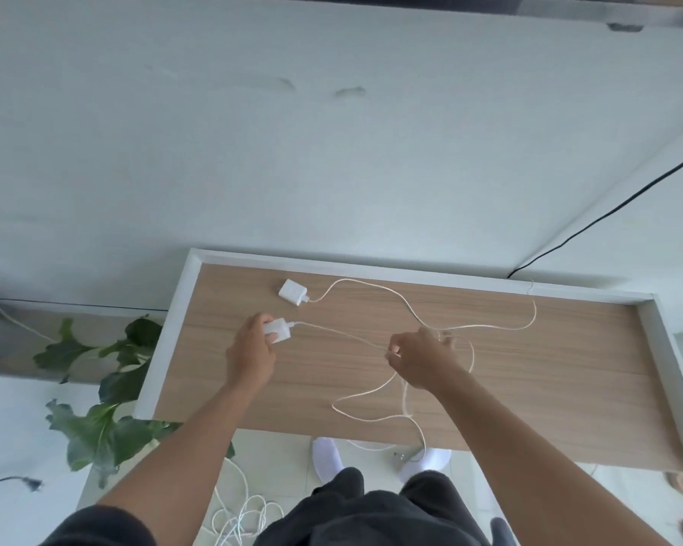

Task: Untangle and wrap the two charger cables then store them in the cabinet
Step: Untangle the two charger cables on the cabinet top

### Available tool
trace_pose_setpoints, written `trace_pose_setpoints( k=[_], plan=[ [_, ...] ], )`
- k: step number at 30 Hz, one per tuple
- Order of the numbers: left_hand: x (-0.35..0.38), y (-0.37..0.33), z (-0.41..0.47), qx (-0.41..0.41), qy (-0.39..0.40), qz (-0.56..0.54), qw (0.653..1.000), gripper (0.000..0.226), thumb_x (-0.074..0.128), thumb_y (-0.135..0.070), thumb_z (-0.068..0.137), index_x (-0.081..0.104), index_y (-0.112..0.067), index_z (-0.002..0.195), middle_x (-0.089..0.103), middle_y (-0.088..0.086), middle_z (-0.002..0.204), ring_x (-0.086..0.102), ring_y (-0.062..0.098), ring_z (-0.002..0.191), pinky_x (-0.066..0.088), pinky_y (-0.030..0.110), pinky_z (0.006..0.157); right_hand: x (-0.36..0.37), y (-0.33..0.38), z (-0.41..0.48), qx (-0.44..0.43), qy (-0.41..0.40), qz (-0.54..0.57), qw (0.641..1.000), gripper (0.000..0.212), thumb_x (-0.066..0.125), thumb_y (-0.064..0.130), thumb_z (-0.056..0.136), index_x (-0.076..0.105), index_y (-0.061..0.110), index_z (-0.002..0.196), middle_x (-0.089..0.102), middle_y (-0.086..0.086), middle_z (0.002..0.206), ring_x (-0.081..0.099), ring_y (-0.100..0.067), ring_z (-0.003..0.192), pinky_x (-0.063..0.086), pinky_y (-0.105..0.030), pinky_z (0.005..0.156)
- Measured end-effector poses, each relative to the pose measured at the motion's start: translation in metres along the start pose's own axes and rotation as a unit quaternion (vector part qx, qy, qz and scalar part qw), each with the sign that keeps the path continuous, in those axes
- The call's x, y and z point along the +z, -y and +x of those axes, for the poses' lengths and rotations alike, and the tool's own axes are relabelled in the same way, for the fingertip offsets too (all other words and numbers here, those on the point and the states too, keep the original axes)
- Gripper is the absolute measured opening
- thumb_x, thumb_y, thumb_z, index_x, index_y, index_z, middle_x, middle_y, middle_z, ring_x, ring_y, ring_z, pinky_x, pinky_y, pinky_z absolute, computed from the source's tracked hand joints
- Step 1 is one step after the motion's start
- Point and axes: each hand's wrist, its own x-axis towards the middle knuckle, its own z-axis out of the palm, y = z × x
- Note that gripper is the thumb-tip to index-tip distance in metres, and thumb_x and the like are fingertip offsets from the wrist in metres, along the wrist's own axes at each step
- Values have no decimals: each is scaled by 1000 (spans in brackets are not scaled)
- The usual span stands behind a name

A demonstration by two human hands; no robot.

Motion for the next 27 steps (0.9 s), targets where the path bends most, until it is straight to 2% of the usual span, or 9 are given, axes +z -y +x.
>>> trace_pose_setpoints(
  k=[5,9,12,14,16,18,21,23,27],
  plan=[
    [-20,72,11,-121,-12,0,993,17,67,-6,104,63,-15,117,70,11,116,65,35,98,54,46,82,10,-10,-1,43,9,-32,999,27,46,47,111,70,39,120,72,8,126,53,-22,139,33,-64,115],
    [-24,99,12,-119,44,-8,992,9,66,-8,105,63,-15,111,72,13,111,64,32,92,49,41,75,7,0,-3,23,-58,48,997,27,48,51,112,71,41,118,72,14,118,62,-19,125,48,-46,104],
    [-23,101,8,-142,61,-14,988,17,63,-11,108,62,-8,124,70,16,120,62,31,96,47,40,76,10,19,1,-22,-99,94,990,25,52,53,110,73,40,114,69,15,111,63,-19,117,54,-43,90],
    [-23,88,5,-153,49,6,987,32,64,-19,108,58,-7,137,66,16,128,63,35,107,54,48,87,12,31,4,-40,-112,131,984,24,56,51,109,77,39,112,68,14,112,62,-20,115,53,-41,85],
    [-23,64,3,-80,13,5,997,34,62,-23,108,60,-10,140,65,13,135,62,35,120,55,53,100,14,42,8,-57,-119,184,974,21,62,49,107,80,39,108,68,14,109,65,-19,109,56,-43,87],
    [-26,31,-3,69,0,-60,996,32,56,-20,112,63,-15,142,65,6,135,62,26,125,53,46,105,16,52,12,-82,-124,231,961,18,68,46,105,83,36,105,68,14,103,69,-15,100,59,-46,89],
    [-36,-31,-17,232,85,-160,956,30,53,-23,115,64,-20,143,68,-7,135,67,9,123,54,27,100,15,67,12,-109,-121,251,954,17,70,43,104,84,34,105,68,13,101,68,-10,93,58,-44,91],
    [-36,-55,-23,282,129,-167,936,25,59,-29,114,71,-21,135,71,-11,127,71,7,113,56,24,93,13,72,10,-119,-119,249,954,16,70,43,105,83,34,106,67,14,101,66,-11,92,58,-44,90],
    [-38,-68,-18,300,62,-181,934,18,64,-17,111,78,-13,101,67,-8,96,65,5,87,53,29,81,10,71,6,-122,-115,194,967,17,64,52,105,76,40,108,63,19,109,66,-13,98,60,-46,85]
  ],
)
